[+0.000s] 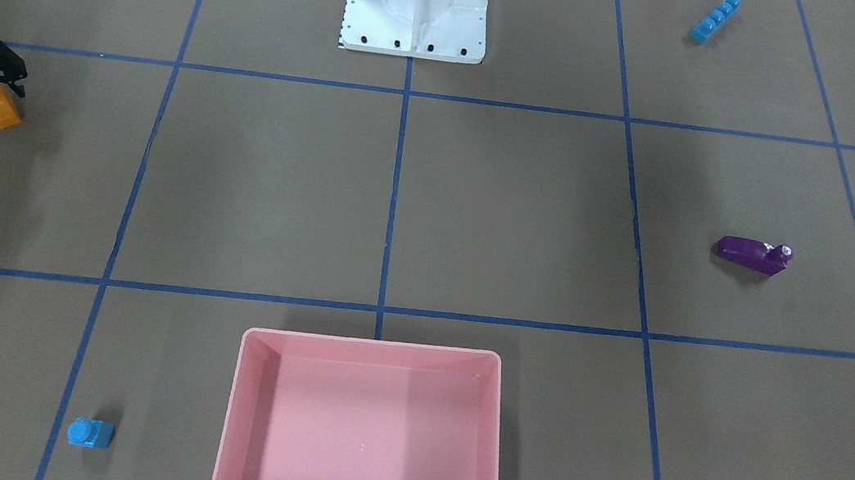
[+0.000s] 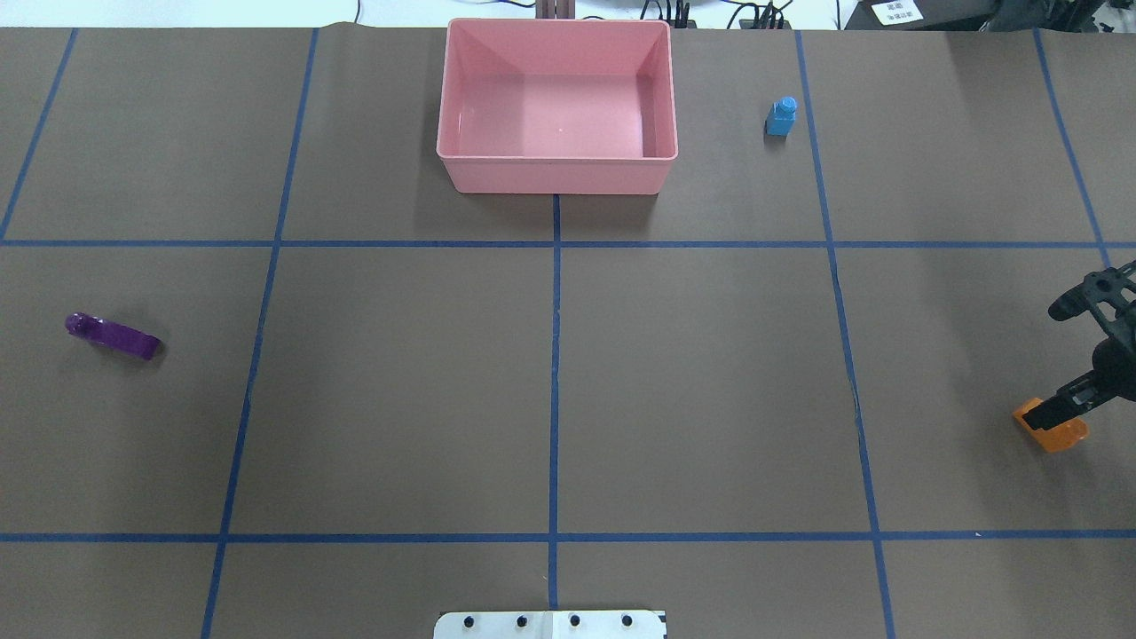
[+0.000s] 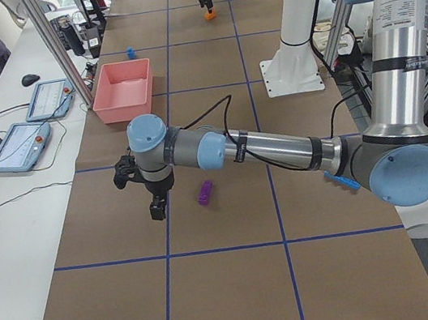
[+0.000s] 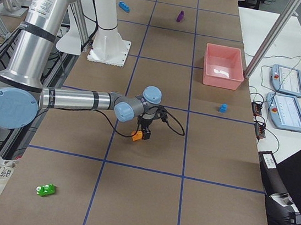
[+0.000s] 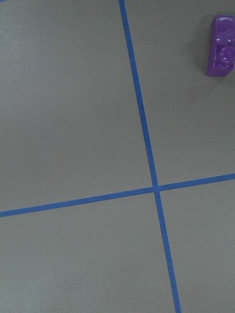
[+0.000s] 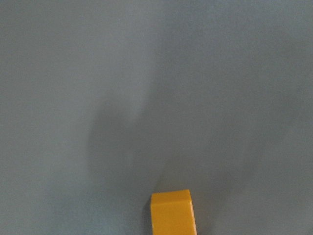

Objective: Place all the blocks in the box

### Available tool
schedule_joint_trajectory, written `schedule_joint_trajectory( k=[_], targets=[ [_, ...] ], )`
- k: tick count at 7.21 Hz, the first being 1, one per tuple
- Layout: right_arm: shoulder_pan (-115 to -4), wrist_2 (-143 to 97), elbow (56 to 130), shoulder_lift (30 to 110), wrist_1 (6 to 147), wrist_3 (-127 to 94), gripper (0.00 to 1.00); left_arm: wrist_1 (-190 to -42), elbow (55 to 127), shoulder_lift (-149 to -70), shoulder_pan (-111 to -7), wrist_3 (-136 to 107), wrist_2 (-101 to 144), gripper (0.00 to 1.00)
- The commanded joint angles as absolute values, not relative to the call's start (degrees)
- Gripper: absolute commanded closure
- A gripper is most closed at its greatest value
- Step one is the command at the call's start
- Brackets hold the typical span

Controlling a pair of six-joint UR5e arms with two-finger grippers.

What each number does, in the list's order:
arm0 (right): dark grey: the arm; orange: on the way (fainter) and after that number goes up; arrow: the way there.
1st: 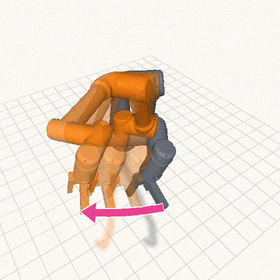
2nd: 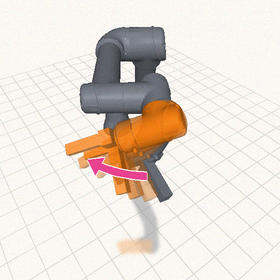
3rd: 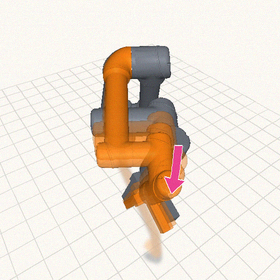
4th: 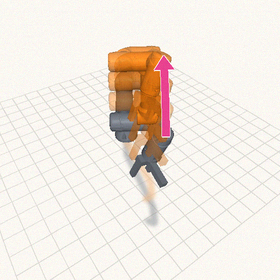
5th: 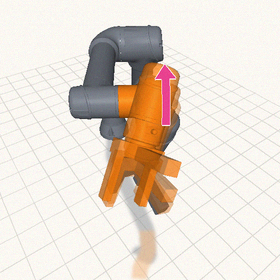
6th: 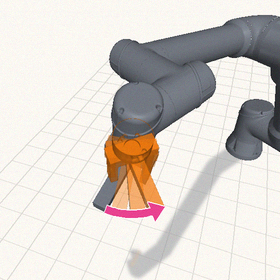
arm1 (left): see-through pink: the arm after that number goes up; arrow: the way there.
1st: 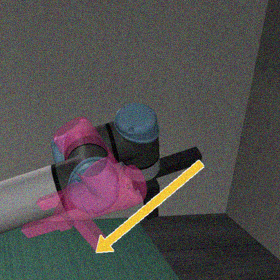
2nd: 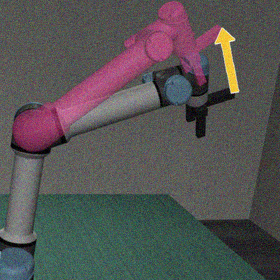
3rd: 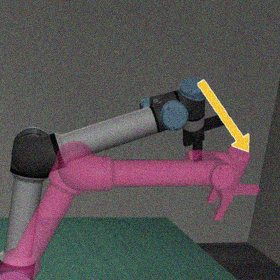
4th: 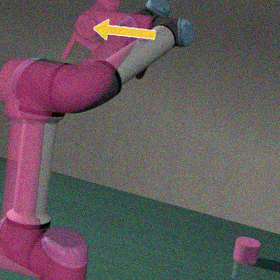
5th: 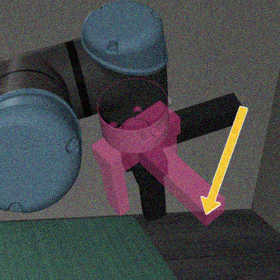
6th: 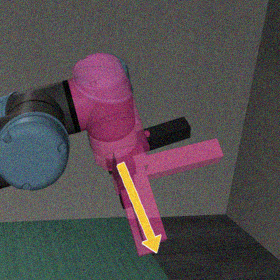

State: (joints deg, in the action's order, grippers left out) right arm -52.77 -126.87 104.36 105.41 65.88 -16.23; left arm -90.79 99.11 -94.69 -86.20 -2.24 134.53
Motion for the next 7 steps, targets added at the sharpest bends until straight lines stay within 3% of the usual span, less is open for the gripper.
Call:
schedule_joint_trajectory(
  k=[1,2,5,7],
  targets=[
    [-52.1,-127.1,103.2,105.9,66.2,-15.6,0.07,-90.8,99.4,-94.7,-86.2,-2.2,134.6,0.0],
    [-51.8,-127.2,102.7,105.6,66.2,-15.6,0.15,-90.8,99.5,-94.7,-86.2,-2.1,134.6,0.0],
    [-51.2,-127.6,102.7,105.6,66.3,-15.7,1.0,-90.9,99.4,-94.6,-86.2,-2.3,138.1,0.0],
    [-51.8,-128.7,104.1,106.3,66.2,-15.6,1.0,-90.9,99.6,-94.9,-86.1,-3.5,138.2,0.0]
  ],
)
